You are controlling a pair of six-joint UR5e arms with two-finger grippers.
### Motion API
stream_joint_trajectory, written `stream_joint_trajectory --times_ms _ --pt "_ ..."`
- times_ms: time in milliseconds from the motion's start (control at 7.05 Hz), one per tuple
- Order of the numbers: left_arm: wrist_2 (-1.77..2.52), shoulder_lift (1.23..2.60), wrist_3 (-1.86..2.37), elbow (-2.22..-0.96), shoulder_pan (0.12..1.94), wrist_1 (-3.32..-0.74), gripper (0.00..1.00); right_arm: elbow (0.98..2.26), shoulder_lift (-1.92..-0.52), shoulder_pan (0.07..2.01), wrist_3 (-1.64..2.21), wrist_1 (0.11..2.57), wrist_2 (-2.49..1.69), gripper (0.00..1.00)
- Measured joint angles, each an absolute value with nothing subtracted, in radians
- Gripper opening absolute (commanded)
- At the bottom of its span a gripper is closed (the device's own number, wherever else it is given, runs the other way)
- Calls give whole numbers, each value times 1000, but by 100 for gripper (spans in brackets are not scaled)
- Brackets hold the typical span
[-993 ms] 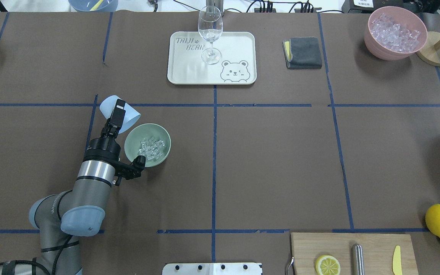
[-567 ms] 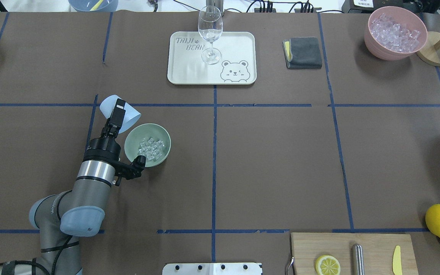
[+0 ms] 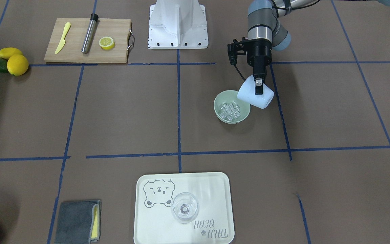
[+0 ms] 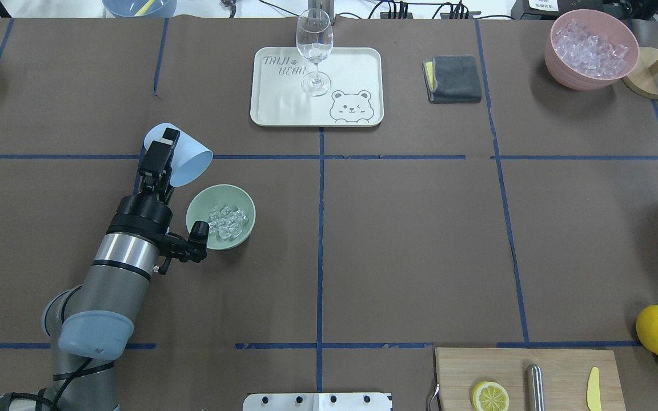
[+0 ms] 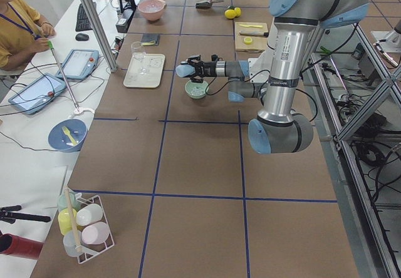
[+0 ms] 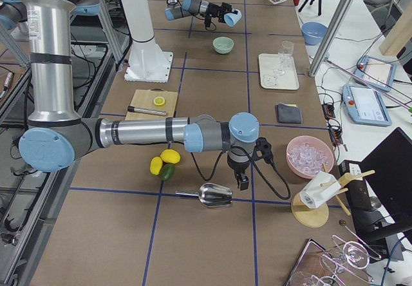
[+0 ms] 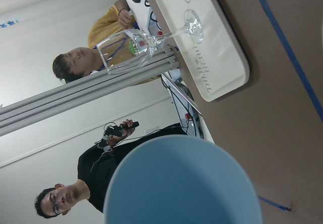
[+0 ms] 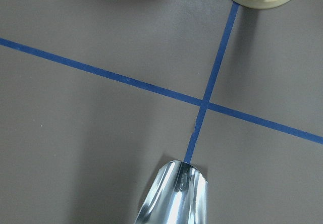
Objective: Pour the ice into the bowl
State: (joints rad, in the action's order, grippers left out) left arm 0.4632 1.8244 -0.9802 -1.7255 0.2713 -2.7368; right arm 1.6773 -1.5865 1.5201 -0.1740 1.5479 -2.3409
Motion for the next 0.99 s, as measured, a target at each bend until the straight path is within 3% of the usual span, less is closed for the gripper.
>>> stream_joint_trajectory --times_ms 993 --pt "622 1833 364 -1735 278 -2779 0 1711 -1609 1524 -173 1548 -2341 100"
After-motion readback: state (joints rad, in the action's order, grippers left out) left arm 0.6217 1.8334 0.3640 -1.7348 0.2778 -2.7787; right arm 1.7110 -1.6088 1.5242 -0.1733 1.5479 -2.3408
